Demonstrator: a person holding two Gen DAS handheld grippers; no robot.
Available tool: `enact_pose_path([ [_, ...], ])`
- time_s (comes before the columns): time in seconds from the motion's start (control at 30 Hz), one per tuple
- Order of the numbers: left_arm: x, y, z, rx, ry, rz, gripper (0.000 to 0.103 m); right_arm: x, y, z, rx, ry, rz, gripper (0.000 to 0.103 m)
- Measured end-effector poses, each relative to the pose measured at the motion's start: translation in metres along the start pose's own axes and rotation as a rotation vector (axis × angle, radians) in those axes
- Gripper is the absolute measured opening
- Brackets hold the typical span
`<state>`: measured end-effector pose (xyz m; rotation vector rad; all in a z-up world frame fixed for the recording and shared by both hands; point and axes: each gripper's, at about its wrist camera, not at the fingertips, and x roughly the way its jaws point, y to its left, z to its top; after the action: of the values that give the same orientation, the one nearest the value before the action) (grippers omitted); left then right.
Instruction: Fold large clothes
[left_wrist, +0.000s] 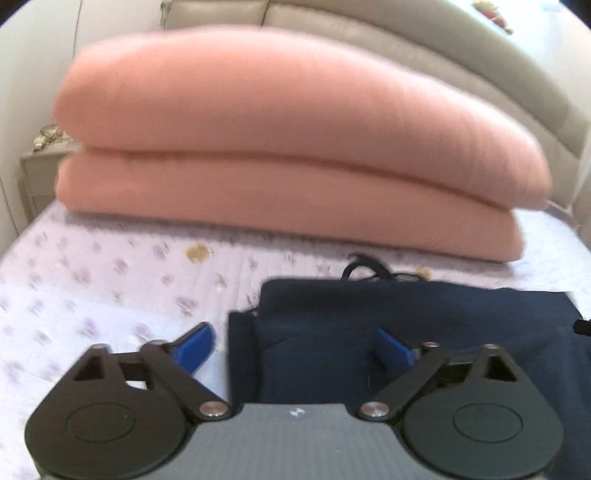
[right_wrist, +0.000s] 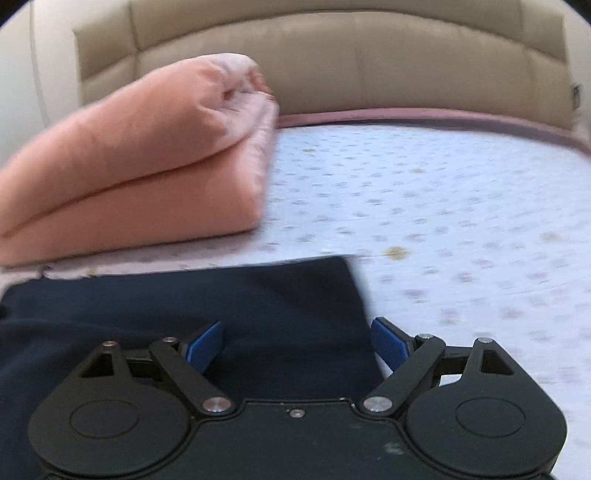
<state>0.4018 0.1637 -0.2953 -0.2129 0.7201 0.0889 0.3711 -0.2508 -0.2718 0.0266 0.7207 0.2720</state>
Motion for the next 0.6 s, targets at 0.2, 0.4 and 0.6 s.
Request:
enact_pose_path([
  [0.2, -0.075, -0.062, 0.003, 0.415, -0.066, -0.255, 0.103, -0.064, 0.057, -0.006, -0.256, -0.024, 0.462, 0.102],
  [0.4, -0.064, -0.139, -0.063, 0.788, 0.138, -0.392, 0.103, -0.039, 0.096, -0.065, -0.573, 0.21, 0.415, 0.103],
  [0.6, -0.048, -0.07, -0.069, 0.504, 0.181, -0.502, 0.103, -0.064, 0.016, -0.082, -0.45, 0.153, 0.315, 0.103],
])
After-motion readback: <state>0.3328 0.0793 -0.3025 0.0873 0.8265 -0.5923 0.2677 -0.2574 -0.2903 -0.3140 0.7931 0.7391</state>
